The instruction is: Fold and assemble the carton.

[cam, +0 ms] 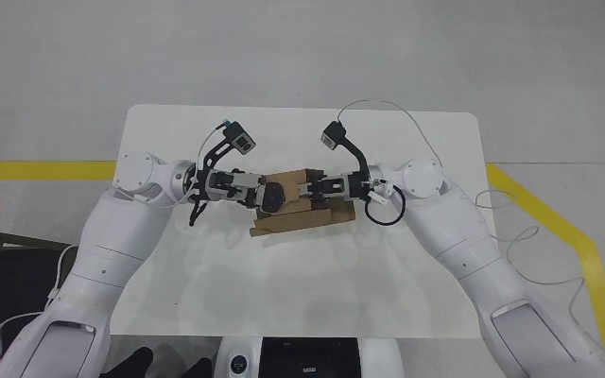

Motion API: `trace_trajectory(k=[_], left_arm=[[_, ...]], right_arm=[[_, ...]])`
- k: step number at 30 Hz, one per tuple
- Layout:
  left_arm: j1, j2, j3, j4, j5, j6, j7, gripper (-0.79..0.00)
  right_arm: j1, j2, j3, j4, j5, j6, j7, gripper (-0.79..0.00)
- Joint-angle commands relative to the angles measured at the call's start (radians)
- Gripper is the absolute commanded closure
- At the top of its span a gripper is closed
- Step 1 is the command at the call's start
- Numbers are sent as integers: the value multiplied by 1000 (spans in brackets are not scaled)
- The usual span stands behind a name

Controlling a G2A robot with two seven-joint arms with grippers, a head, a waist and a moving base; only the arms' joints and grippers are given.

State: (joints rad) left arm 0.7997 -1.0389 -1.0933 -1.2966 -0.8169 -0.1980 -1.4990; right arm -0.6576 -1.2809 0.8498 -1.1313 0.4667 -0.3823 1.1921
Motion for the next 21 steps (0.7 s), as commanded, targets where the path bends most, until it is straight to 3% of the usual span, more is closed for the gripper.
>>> trace_trajectory(k=[1, 21], left_arm=[[-2, -1, -1, -1, 3, -2, 4, -785], [-4, 2, -52, 59, 31, -7, 42, -785]], right_arm=[[-1, -1, 0, -3, -3, 1, -2, 0], [-77, 40, 121, -53, -19, 2, 45, 0]])
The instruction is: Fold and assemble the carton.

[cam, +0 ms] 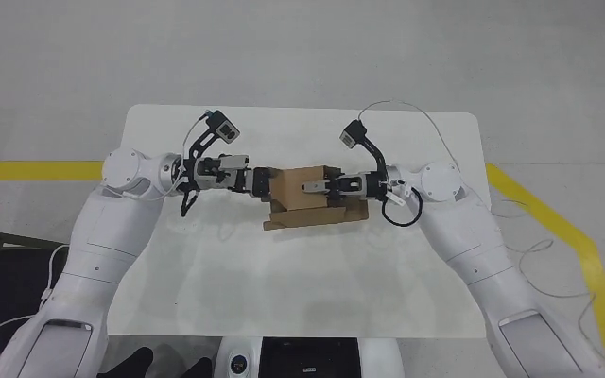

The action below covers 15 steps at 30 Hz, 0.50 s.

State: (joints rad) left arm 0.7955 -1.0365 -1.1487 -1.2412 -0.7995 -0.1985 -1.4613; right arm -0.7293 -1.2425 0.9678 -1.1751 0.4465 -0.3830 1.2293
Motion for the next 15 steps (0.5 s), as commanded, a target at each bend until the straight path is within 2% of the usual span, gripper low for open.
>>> trace_trajectory(k=[1, 15], left_arm=[[1, -1, 7, 7, 24, -14, 9, -785], [2, -15, 40, 8, 39, -17, 29, -785]], right_arm=[[-12, 4, 5, -20, 3, 5, 18, 0], [-66, 13, -1, -96, 15, 29, 87, 0]])
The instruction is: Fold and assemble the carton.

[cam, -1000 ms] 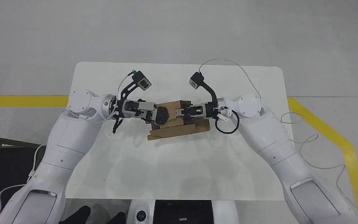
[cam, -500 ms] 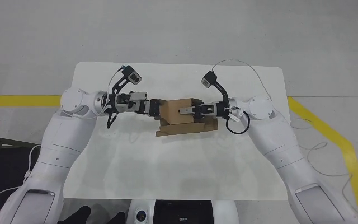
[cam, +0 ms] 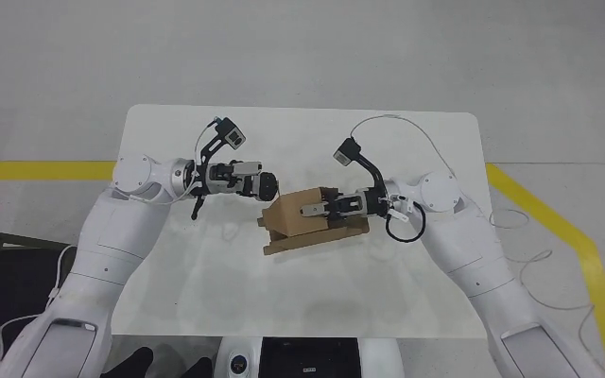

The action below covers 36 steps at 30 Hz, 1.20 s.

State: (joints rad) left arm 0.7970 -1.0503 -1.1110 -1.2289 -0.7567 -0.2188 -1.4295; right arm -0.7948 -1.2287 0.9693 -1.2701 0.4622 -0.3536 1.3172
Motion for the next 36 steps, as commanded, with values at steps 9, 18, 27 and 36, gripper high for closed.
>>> trace_trajectory(k=[9, 18, 27, 36], left_arm=[[4, -8, 21, -30, -15, 28, -28, -785], [-12, -11, 12, 7, 17, -3, -2, -785], [-7, -8, -7, 5, 39, -28, 11, -785], [18, -10, 4, -43, 54, -24, 11, -785]], right_arm=[[13, -9, -31, 22, 9, 0, -4, 0], [28, -9, -16, 58, 17, -16, -17, 0], [18, 3, 42, 52, -27, -26, -126, 0], [8, 1, 47, 29, -52, -28, -220, 0]])
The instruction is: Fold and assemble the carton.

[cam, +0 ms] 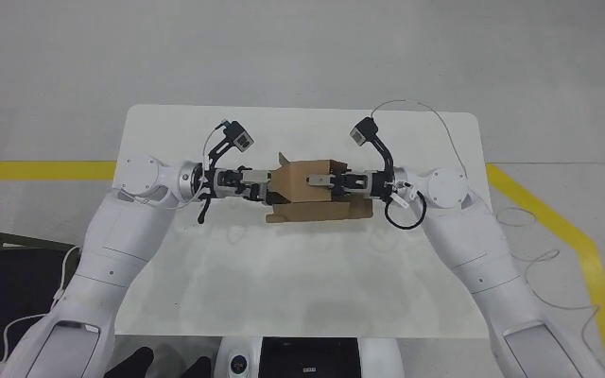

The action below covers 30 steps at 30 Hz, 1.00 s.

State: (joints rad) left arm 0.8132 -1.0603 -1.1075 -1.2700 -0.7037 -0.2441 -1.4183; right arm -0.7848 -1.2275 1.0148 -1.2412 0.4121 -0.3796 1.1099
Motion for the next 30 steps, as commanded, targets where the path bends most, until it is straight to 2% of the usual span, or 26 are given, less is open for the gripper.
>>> trace_trajectory(k=[1, 14, 30], left_arm=[[4, 0, 1, -6, 2, 3, -3, -785], [46, 4, -3, -61, -13, 40, -38, -785], [52, -1, 1, -76, -25, 39, -38, -785]], right_arm=[[-4, 0, 4, 1, -6, -3, -25, 0], [-16, 3, 27, -31, -85, -9, -145, 0], [11, -29, -55, -21, -52, -21, -174, 0]])
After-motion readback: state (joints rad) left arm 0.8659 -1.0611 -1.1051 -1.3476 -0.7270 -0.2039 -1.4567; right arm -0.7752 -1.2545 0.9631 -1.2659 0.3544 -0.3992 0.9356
